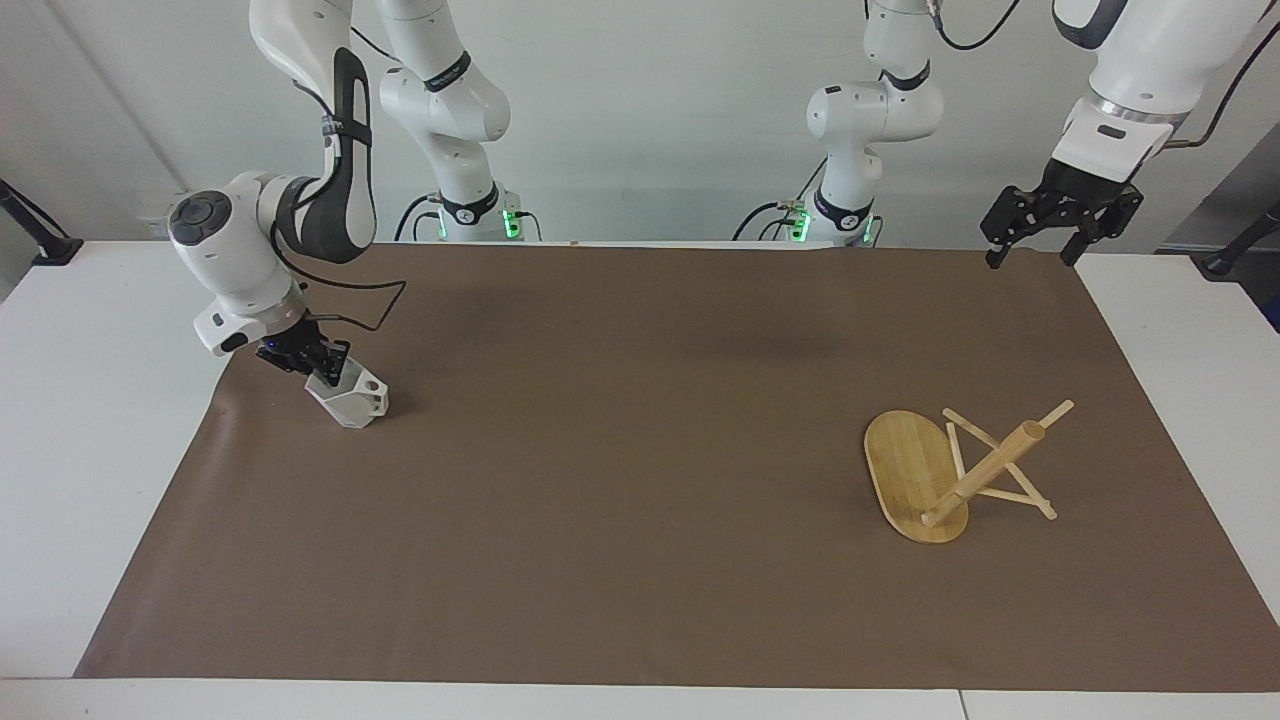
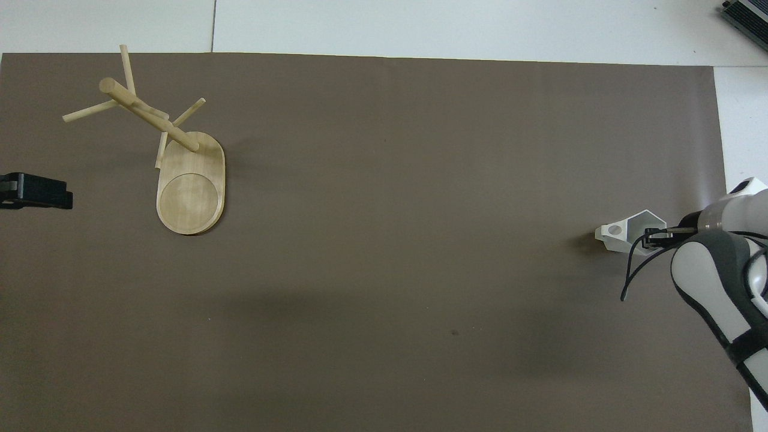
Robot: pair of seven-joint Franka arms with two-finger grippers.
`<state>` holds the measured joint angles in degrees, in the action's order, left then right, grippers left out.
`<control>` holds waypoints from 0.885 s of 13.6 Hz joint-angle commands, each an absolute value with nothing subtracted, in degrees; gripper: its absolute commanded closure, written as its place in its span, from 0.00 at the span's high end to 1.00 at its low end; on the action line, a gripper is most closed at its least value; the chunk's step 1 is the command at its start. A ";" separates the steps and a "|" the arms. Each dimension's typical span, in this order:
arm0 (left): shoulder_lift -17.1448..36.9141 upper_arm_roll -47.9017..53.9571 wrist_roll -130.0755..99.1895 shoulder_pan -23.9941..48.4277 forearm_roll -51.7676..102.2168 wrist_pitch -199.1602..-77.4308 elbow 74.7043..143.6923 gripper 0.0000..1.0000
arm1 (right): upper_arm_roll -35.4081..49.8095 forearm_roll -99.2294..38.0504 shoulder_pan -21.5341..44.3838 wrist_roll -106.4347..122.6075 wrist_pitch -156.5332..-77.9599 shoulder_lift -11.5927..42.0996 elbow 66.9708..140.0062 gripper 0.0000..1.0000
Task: Hang cup on rack
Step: 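Lift the white cup with the right gripper, tilting it upright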
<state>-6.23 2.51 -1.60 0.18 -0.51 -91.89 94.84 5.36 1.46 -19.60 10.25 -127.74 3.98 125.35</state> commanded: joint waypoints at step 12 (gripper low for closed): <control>-7.73 2.90 -1.05 -0.35 2.10 -92.64 96.94 1.00 | 5.62 0.97 -19.86 9.40 -119.01 3.34 120.06 0.00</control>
<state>-6.25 2.82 -1.55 -0.40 0.55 -91.51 95.14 5.38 1.40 -19.61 10.06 -121.11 3.61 121.58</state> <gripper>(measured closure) 0.000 0.934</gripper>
